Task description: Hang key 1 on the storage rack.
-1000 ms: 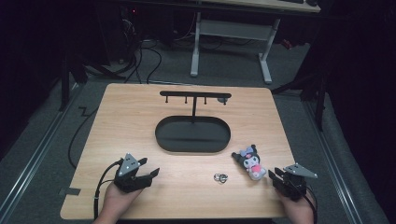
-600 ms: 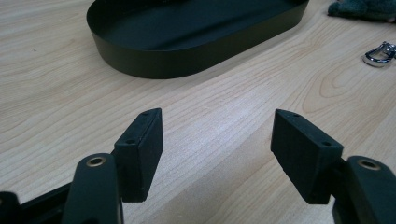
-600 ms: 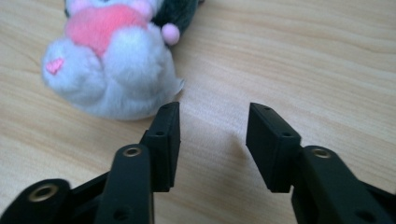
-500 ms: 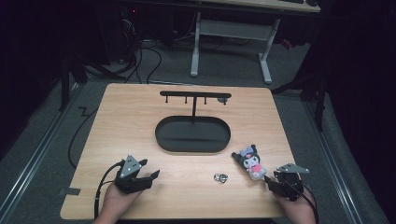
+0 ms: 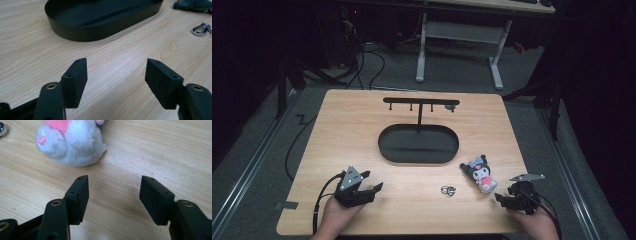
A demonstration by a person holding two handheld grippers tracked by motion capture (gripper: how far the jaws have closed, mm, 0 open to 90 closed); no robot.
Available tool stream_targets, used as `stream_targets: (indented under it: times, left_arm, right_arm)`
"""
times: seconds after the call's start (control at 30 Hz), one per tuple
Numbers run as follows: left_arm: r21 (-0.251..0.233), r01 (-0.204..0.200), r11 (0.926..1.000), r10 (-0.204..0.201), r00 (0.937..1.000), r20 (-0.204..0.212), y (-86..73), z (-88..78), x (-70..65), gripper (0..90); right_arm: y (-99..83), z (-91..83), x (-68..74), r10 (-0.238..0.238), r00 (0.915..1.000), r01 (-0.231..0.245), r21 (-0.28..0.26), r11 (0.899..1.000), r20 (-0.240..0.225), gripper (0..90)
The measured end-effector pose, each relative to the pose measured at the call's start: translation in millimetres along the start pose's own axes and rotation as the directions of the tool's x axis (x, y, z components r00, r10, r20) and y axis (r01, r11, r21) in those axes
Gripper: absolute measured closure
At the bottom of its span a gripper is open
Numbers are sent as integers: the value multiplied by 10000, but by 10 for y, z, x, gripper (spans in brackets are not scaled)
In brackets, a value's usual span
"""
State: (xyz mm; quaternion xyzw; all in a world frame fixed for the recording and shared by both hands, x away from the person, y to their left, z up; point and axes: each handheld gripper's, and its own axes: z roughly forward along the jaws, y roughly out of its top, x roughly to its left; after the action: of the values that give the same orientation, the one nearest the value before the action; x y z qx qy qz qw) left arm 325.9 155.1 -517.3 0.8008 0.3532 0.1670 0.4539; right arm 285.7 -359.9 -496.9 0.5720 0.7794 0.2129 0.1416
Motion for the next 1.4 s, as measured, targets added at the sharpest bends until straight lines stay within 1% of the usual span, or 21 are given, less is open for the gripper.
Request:
stream_targets:
  times: [0.03, 0.07, 0.2, 0.23, 0.27, 0.4, 0.53, 0.6, 0.63, 0.67, 0.7, 0.73, 0.77, 0.87, 1.07, 1.17, 1.2, 1.27, 1.33, 1.37, 1.4]
  left_arm:
    - [15, -22, 10000, 22, 10000, 19, -1, 5, -5, 351]
    - [35, -47, 10000, 47, 10000, 33, -2, 6, -7, 351]
    - [50, -57, 10000, 56, 10000, 67, -5, 10, -13, 351]
    - [50, -57, 10000, 56, 10000, 67, -5, 10, -13, 350]
    - [51, -56, 10000, 56, 10000, 71, -5, 10, -12, 351]
    - [49, -59, 10000, 58, 9999, 100, -5, 9, -10, 350]
    - [74, -88, 9999, 87, 9999, 130, -6, 11, -11, 349]
    - [61, -91, 9999, 90, 9999, 139, -5, 10, -9, 349]
    - [61, -91, 9999, 90, 9999, 139, -5, 10, -9, 349]
    - [60, -88, 9999, 87, 9999, 149, -5, 8, -8, 349]
    - [68, -92, 9999, 90, 9998, 160, -5, 5, -8, 349]
    - [75, -106, 9999, 105, 9998, 163, -5, 4, -8, 349]
    - [75, -106, 9999, 105, 9998, 163, -5, 4, -8, 348]
    - [88, -146, 9999, 145, 9997, 186, -6, 2, -10, 348]
    - [94, -170, 9998, 168, 9997, 199, -6, 1, -14, 348]
    - [92, -172, 9998, 170, 9996, 205, -6, 2, -16, 347]
    - [85, -160, 9998, 158, 9996, 213, -6, 2, -17, 347]
    - [91, -155, 9998, 153, 9996, 229, -6, 3, -18, 347]
    - [98, -164, 9998, 161, 9996, 241, -6, 2, -19, 347]
    - [98, -164, 9998, 161, 9996, 241, -6, 2, -19, 347]
    - [128, -180, 9998, 177, 9995, 257, -8, 4, -21, 347]
  right_arm:
    - [27, 3, 8, 11, 10000, -11, 250, 9997, -16, 399]
    - [38, 4, 12, -14, 10000, 15, 366, 9993, -43, 394]
    - [101, 9, 50, -310, 9995, 317, 969, 9948, -88, 370]
    - [101, 9, 50, -310, 9995, 317, 969, 9948, -88, 370]
    - [137, 10, 72, -467, 9989, 470, 1329, 9900, -60, 368]
    - [192, 6, 106, -670, 9977, 679, 1710, 9829, -109, 363]
    - [233, -1, 124, -677, 9976, 693, 1919, 9790, -149, 357]
    - [274, -1, 133, -756, 9970, 776, 2171, 9731, -172, 350]
    - [274, -1, 133, -756, 9970, 776, 2171, 9731, -172, 350]
    - [287, 2, 135, -739, 9970, 768, 2271, 9708, -212, 347]
    - [315, 11, 142, -889, 9959, 907, 2514, 9636, -185, 341]
    - [324, 15, 146, -887, 9959, 907, 2587, 9617, -191, 337]
    - [324, 15, 146, -887, 9959, 907, 2587, 9617, -191, 337]
    - [366, 27, 173, -922, 9954, 959, 2811, 9549, -264, 310]
    - [387, 57, 194, -878, 9956, 936, 2810, 9551, -330, 280]
    - [404, 61, 204, -863, 9957, 927, 2871, 9534, -350, 255]
    - [449, 57, 225, -871, 9955, 943, 2924, 9516, -377, 217]
    - [472, 51, 234, -831, 9957, 917, 2976, 9503, -415, 210]
    - [575, 33, 278, -898, 9948, 996, 2832, 9539, -473, 192]
    - [575, 33, 278, -898, 9948, 996, 2832, 9539, -473, 192]
    - [627, 51, 304, -970, 9944, 1049, 2744, 9559, -424, 179]
